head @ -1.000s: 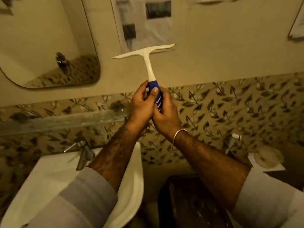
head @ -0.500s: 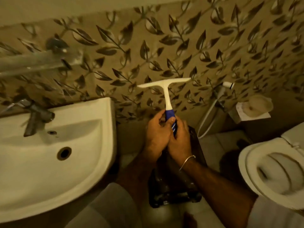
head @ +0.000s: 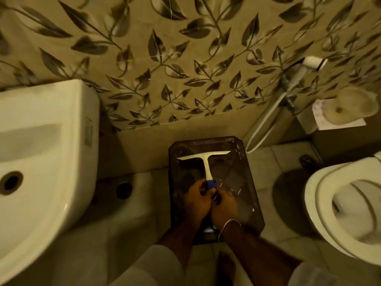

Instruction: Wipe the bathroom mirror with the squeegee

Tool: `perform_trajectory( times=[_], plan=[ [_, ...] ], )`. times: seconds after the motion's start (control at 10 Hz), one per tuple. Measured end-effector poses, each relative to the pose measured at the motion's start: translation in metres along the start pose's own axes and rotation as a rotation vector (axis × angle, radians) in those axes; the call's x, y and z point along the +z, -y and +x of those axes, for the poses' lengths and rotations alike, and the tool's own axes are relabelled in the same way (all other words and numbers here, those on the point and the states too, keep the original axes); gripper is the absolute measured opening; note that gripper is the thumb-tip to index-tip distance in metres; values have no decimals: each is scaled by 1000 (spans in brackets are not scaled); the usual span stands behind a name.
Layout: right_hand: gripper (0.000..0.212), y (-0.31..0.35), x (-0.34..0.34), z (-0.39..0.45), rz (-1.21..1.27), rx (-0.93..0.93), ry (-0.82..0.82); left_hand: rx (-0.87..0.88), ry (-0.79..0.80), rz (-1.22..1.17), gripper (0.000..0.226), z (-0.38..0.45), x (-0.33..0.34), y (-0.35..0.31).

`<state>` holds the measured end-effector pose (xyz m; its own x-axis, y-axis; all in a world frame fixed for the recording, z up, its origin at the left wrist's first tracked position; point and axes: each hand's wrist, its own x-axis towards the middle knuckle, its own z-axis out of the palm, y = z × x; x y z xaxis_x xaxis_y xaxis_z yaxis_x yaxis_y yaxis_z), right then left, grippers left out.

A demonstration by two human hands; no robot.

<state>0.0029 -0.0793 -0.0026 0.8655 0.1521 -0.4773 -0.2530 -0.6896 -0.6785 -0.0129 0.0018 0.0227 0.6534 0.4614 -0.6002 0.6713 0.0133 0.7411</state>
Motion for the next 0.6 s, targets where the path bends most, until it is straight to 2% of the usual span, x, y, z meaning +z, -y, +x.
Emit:
perform_trajectory(
  times=[0.4, 0.5, 0.6],
  plan=[
    [24, -27, 18, 32, -13, 41, 91, -32, -8, 57, 31, 43, 16, 40],
    [28, -23, 13, 32, -24, 60, 106, -57, -69, 58, 36, 35, 6, 33],
    [49, -1, -2, 28, -88, -21, 24, 11, -179, 91, 36, 17, -13, 10]
  ],
)
